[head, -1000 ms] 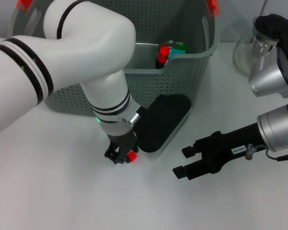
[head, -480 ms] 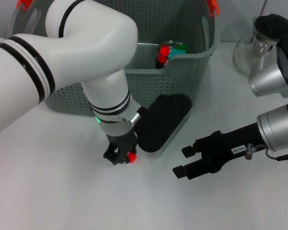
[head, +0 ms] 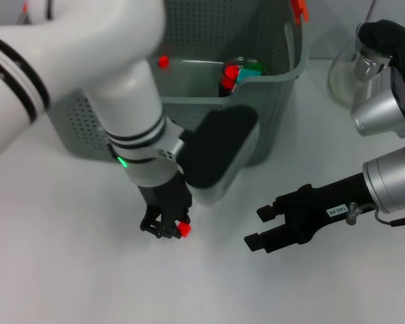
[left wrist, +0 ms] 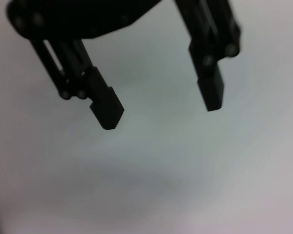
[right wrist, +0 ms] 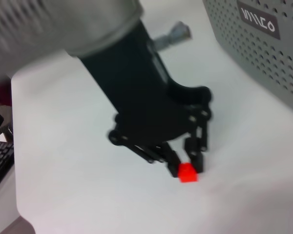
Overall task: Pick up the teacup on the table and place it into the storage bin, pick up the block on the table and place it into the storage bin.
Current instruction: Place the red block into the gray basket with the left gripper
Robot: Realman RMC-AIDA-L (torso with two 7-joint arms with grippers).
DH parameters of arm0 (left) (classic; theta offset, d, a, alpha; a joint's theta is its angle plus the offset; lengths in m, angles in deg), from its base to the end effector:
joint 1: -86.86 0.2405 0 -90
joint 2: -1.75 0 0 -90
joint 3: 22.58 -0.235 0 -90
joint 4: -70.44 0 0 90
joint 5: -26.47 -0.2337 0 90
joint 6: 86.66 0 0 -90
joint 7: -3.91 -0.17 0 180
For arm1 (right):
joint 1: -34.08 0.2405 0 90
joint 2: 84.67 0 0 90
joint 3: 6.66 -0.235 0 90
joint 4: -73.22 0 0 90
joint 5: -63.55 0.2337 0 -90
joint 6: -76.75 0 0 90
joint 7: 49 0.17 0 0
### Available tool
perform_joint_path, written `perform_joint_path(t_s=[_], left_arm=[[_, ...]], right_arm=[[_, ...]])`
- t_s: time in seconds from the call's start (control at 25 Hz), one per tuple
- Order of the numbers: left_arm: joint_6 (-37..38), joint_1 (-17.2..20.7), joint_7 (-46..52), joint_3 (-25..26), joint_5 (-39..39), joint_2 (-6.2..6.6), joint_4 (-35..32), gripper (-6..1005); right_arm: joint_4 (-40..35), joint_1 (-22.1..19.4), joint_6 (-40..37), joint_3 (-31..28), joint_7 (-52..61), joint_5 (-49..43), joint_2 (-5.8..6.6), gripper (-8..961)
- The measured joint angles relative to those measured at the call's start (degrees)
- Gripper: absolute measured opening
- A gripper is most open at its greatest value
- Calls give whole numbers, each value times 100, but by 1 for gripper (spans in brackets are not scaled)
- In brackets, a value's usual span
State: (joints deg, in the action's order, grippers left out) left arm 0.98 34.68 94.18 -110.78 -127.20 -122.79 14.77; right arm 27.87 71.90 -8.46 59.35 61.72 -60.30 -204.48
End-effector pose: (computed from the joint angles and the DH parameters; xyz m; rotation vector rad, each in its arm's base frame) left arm -0.1348 0.3616 -0.1001 2.7820 -0.6854 -0.9067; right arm 0.1969 0.3525 -0.0690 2.9966 -0.8713 -0.0885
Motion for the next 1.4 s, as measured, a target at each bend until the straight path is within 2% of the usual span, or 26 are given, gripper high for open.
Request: perform_joint_path(t_s=[0.16, 0.4, 0.56, 0.68, 0.8, 0.88, 1.0, 1.12, 1.24, 1.4], left_arm=[[542, 204, -7, 818, 186, 19, -356, 185], [1057, 799, -38, 2203, 712, 42, -1090, 184], [1419, 1027, -40, 3328, 1220, 65, -1469, 185], [1656, 1043, 77, 4373, 1746, 143, -1599, 185], [1524, 967, 512, 4959, 2260, 293, -1580, 185], [1214, 860, 859, 5043, 2472, 417, -1476, 184], [598, 657, 1237, 5025, 2527, 488, -1205, 184], [-174, 460, 1460, 4915, 2494, 493, -836, 184], [-1086, 382, 1729, 4580, 2495, 468, -544, 185], [-1806, 326, 1882, 4154, 2570, 409, -295, 253]], right_arm=[[0, -8, -59, 0, -2, -1, 30, 790], [-36, -12, -155, 0, 11, -4, 75, 789], [-56, -8, -238, -6, 21, 2, 95, 790], [-61, -9, -276, -9, 20, 0, 99, 789], [-62, -14, -284, -10, 5, -2, 105, 789], [-62, -14, -291, -10, 1, -10, 107, 789], [-54, -14, -309, -10, -7, -18, 107, 790], [-32, -12, -313, -9, -27, -20, 107, 790], [-34, -11, -312, -9, -40, -22, 102, 790], [-41, 22, -304, -9, -46, -25, 86, 789]])
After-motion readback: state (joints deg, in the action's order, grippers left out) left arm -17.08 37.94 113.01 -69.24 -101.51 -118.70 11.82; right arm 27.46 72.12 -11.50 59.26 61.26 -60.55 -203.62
